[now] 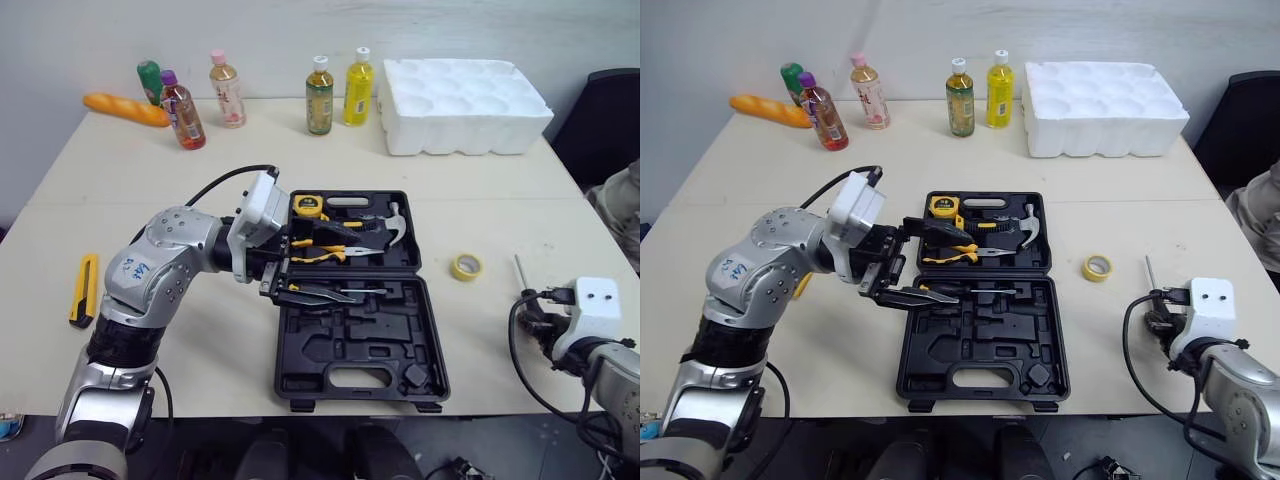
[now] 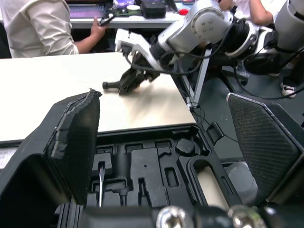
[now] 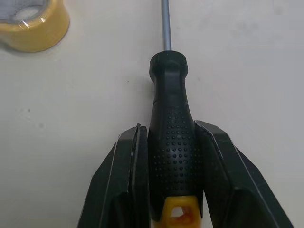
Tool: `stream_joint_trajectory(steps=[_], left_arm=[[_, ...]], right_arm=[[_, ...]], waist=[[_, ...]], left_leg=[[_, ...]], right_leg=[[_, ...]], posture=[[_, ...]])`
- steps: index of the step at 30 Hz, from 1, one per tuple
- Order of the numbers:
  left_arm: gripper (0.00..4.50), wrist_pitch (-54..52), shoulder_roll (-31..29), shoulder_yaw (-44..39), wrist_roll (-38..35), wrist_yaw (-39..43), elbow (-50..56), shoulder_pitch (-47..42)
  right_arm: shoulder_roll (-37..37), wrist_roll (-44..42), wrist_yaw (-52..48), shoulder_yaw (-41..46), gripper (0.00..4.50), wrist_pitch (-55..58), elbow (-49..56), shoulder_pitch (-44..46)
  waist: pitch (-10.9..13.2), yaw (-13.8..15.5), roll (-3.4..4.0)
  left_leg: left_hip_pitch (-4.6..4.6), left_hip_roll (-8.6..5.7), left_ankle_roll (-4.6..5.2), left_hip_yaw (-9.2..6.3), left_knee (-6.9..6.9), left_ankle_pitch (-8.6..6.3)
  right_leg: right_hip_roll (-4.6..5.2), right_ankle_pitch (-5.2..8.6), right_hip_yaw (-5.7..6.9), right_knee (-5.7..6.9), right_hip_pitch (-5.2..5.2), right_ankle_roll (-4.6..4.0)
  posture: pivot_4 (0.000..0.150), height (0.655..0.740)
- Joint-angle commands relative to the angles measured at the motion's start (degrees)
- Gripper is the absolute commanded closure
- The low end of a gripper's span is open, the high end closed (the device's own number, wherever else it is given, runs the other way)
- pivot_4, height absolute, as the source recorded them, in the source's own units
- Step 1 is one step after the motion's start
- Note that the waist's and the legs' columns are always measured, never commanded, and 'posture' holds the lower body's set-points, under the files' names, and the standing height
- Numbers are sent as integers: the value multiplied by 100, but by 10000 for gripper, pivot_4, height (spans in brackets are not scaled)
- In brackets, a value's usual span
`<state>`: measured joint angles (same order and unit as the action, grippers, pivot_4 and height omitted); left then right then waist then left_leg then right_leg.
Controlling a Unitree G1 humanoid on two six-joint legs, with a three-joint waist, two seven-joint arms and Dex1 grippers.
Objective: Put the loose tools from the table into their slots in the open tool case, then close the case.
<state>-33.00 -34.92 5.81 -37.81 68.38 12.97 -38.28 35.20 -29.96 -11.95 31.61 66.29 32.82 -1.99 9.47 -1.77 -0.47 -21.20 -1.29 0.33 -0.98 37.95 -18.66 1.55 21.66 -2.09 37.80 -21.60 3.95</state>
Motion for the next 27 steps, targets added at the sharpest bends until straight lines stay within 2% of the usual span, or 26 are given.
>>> stream_joint_trajectory(steps=[1,4,7,11,16,19,25,27], left_arm=[[0,147,-390,-128,152,230,166,413],[0,290,-693,-184,316,307,169,696],[0,782,-1086,-184,785,419,92,1087],[0,1075,-1261,-224,1119,292,-18,1341],[0,1207,-1230,-229,1313,136,-57,1432],[0,1203,-1115,-186,1370,-4,-73,1421],[0,1221,-1000,-139,1424,-122,-15,1505],[0,1225,-1000,-133,1420,-126,-22,1503]], right_arm=[[603,-731,-997,52,34879,-36,525,289],[1376,-1079,-1941,-322,34879,-193,619,434],[2218,-1338,-3059,-1007,34879,-496,511,892],[2788,-1047,-4033,-2340,34879,-1016,6,2003],[2875,-340,-4968,-3968,34879,-1512,-524,3294],[2700,102,-5262,-4689,34879,-1722,-796,3728],[2411,753,-5588,-5518,34879,-1940,-1088,4113],[2293,973,-5589,-5692,34879,-1996,-1236,4204]], waist=[[7,-57,10],[31,-37,9],[38,-8,11],[49,23,-1],[59,39,-12],[60,29,-12],[60,32,-13],[60,33,-13]], left_leg=[[5,0,0,1,-1,0],[11,7,3,-6,-2,-1],[9,8,14,-11,-2,-6],[0,6,16,-11,2,-7],[-11,3,38,-15,5,-20],[-23,3,26,-13,3,-14],[-57,3,14,-9,14,-7],[-105,2,7,-9,36,-3]], right_leg=[[-3,0,-8,0,0,0],[-9,0,-2,4,0,0],[-7,0,3,-1,0,-1],[1,0,5,-15,0,-1],[10,0,12,-29,-2,-1],[10,0,12,-34,-14,-1],[9,0,10,-6,-55,-1],[8,-1,10,12,-103,-1]], posture=[[1500,7400],[1500,7400],[1500,7400],[1500,7400],[1500,7400],[1500,7400],[1500,7400],[1500,7400]])
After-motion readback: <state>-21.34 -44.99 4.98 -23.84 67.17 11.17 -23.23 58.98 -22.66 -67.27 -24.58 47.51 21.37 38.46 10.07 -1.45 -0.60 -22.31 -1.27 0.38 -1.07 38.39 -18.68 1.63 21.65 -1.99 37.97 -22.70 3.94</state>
